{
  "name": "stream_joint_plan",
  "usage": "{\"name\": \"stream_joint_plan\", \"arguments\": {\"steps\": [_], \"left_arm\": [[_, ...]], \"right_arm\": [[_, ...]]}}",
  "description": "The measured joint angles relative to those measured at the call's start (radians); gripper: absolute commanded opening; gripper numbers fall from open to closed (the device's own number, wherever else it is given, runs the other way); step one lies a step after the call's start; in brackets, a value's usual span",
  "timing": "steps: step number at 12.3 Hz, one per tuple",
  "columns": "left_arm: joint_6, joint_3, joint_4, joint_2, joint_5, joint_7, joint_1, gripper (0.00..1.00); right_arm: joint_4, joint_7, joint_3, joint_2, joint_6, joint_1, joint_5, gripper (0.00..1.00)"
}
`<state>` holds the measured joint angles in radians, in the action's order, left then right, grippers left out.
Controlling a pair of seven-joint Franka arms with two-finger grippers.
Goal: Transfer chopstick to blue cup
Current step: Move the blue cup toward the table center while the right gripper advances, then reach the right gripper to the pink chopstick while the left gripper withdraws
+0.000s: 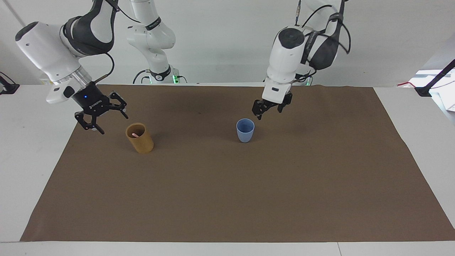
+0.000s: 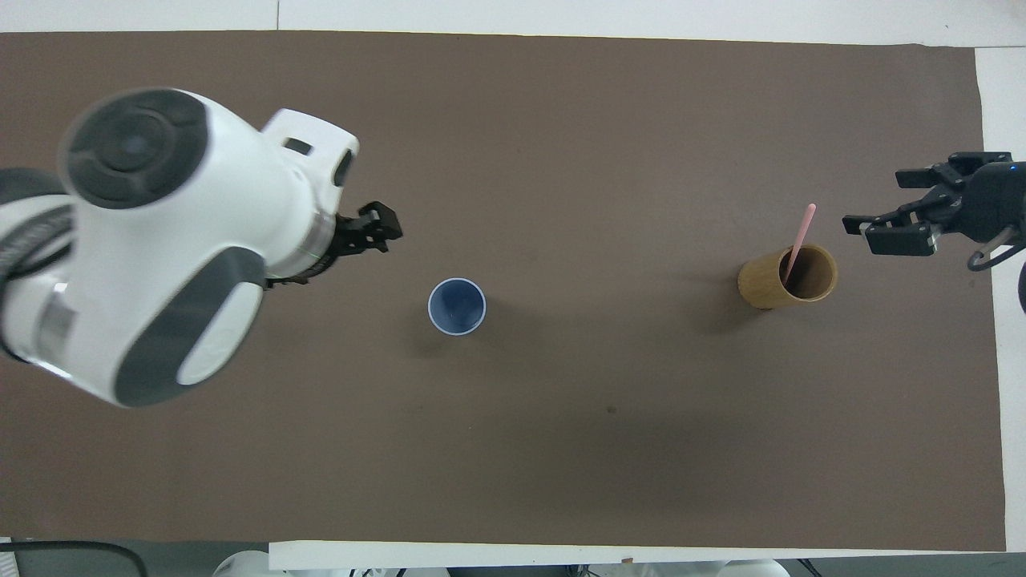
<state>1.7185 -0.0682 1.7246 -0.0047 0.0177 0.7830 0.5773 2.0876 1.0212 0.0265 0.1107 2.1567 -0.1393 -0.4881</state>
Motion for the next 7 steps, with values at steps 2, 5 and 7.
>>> {"name": "stream_joint_plan", "arguments": {"steps": [2, 5, 7], "left_arm": [[-0.157, -0.008, -0.053, -0.084, 0.000, -0.256, -0.193, 1.00], [-0.238, -0.014, -0.103, -0.119, 0.003, -0.598, -0.439, 1.00], [-0.240, -0.012, -0.102, -0.111, 0.003, -0.621, -0.472, 1.00]], "right_arm": [[0.098, 0.059, -0.004, 0.012, 0.110, 0.008, -0.104, 1.00], [0.161, 0.100, -0.005, -0.001, 0.188, 0.053, -0.164, 0.91], [0.187, 0.169, -0.005, -0.004, 0.225, 0.057, -0.222, 0.82]]}}
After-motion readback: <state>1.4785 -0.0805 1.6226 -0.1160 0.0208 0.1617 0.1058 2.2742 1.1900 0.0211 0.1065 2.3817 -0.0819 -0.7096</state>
